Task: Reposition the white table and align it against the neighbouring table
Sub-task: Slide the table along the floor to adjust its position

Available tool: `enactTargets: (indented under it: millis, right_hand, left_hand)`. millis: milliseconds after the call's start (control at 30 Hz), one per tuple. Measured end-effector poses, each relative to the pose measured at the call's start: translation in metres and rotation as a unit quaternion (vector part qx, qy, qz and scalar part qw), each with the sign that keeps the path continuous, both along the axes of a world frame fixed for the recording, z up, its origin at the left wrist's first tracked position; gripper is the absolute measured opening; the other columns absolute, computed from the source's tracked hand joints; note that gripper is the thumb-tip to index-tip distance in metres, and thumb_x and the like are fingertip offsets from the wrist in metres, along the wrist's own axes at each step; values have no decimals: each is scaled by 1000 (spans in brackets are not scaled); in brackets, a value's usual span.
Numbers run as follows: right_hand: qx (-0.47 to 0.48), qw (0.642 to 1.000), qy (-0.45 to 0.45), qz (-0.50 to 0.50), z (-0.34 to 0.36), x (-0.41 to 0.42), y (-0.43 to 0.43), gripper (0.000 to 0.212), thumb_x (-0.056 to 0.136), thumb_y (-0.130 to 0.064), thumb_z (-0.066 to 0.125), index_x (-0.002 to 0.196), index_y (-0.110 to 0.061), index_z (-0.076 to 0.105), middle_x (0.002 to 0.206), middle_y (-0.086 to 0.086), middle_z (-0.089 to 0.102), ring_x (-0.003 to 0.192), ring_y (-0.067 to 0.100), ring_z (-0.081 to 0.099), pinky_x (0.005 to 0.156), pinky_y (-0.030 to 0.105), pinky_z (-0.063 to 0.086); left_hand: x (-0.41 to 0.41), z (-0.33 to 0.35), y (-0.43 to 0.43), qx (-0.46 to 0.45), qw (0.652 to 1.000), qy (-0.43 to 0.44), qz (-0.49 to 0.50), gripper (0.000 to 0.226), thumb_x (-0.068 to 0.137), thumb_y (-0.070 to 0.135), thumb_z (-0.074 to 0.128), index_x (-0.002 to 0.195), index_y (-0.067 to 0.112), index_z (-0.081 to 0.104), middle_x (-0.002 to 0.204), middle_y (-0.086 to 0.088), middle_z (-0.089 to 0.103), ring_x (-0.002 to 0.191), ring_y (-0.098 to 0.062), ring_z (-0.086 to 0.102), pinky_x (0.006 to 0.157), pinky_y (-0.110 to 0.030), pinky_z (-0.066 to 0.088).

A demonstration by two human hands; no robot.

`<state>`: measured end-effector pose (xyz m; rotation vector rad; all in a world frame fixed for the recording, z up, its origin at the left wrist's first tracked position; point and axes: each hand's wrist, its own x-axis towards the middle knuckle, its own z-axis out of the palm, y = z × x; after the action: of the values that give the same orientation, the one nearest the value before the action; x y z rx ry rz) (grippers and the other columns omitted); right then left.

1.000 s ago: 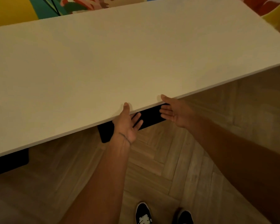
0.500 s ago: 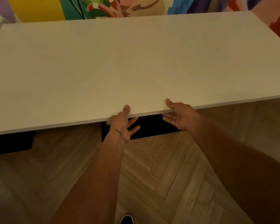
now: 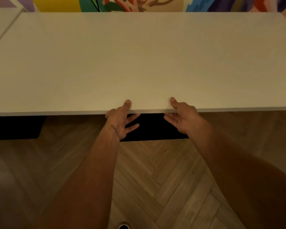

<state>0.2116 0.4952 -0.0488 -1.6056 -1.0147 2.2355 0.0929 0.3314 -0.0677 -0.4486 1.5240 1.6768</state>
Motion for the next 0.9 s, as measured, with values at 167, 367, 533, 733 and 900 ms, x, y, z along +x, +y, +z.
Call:
enactTargets:
  millis: [167,367,533,733,900]
  right_hand:
    - [9,1000,-3,-3,-5,0,1,52,85,-29,80,127,-6,58,118,11,67,93,23,72,66,38,64]
    - [8,1000,-4,-4,-5,0,2,48,85,-28,80,122,-6,59,116,11,66,91,23,72,68,38,64]
    - [11,1000,-4,12,-1,2,2,49,86,-27,80,123,-4,58,114,11,67,91,24,73,67,39,64]
    - [23,1000,3,19,5,5,-2,52,85,-26,80,125,-4,56,109,13,67,92,25,73,65,39,64]
    - [20,1000,7,11,2,4,1,51,84,-24,81,124,-2,58,107,14,68,90,26,72,67,38,64]
  left_hand:
    - [1,-3,2,-2,1000,5,16,72,87,40,81,144,16,46,124,-3,71,83,-15,79,62,-40,62]
    - [1,-5,6,-1,1000,0,26,69,89,38,79,144,15,45,124,-4,70,92,-19,77,59,-39,62]
    - [3,1,6,-1,1000,-1,16,66,90,37,78,143,15,47,121,-4,71,94,-20,76,58,-38,63]
    - [4,5,3,1,1000,7,12,68,89,38,80,144,16,45,121,-5,71,93,-20,77,58,-38,62]
    - [2,2,4,5,1000,7,18,68,89,37,79,144,16,44,123,-5,70,94,-21,76,58,-38,62]
